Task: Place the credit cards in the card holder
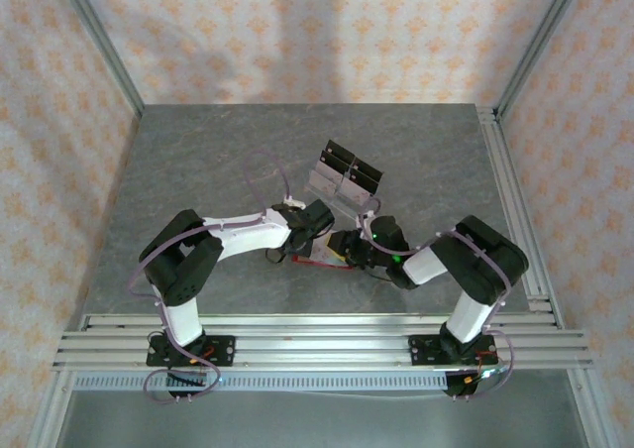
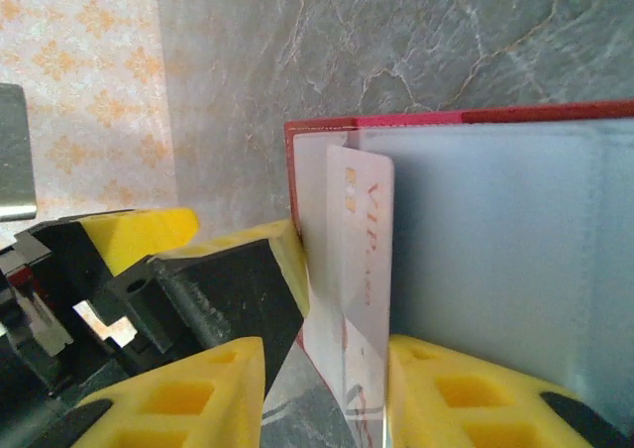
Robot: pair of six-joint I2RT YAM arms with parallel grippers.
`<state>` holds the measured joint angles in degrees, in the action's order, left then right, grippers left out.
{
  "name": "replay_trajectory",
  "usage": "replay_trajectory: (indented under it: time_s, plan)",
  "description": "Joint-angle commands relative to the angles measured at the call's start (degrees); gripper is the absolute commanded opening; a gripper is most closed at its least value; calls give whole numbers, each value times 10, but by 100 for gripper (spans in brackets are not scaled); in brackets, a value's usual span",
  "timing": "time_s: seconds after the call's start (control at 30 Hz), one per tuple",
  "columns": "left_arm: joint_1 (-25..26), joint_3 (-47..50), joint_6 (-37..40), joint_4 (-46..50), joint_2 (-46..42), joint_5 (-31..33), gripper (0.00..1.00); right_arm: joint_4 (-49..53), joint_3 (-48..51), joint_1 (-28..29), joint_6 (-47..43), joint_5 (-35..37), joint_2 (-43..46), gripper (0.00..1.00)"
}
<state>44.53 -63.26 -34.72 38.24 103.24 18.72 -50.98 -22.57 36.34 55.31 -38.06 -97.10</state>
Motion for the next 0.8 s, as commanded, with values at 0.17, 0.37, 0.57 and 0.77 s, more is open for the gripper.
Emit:
replay_trajectory:
  time_s: [0.17, 0.37, 0.57, 0.77]
  plan:
    - [-9, 5, -22, 27, -39, 16, 100, 233, -29, 2, -83, 47, 82, 44]
    - [-16, 10, -19, 30, -63, 13, 100, 329, -51, -6, -124, 54, 89, 44]
    - [-16, 13, -18, 24, -71, 0, 100, 474, -109, -32, -207, 64, 110, 44]
    - [-16, 9, -13, 14, -63, -7, 100, 610, -197, -49, -281, 58, 121, 45]
